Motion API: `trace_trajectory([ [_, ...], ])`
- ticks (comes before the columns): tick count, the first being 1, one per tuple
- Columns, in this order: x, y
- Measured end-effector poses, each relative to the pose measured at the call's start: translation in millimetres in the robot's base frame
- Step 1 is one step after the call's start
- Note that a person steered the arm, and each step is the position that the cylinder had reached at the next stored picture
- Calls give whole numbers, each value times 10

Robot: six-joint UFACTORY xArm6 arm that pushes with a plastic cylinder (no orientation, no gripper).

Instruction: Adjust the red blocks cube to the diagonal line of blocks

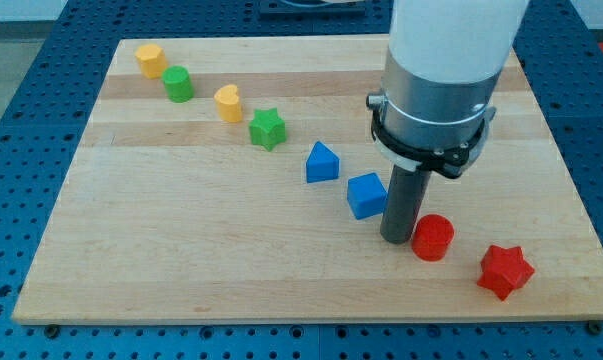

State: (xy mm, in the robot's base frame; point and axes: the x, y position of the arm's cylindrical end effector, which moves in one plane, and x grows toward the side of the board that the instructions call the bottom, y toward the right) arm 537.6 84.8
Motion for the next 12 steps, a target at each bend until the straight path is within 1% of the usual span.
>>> trace_trajectory([
  [1, 0, -45],
  [3, 38, -541],
  [4, 200, -618],
  [6, 229, -618],
  [7, 330, -469],
  [8, 332, -195],
  [10, 316, -171],
  [12, 215, 91],
])
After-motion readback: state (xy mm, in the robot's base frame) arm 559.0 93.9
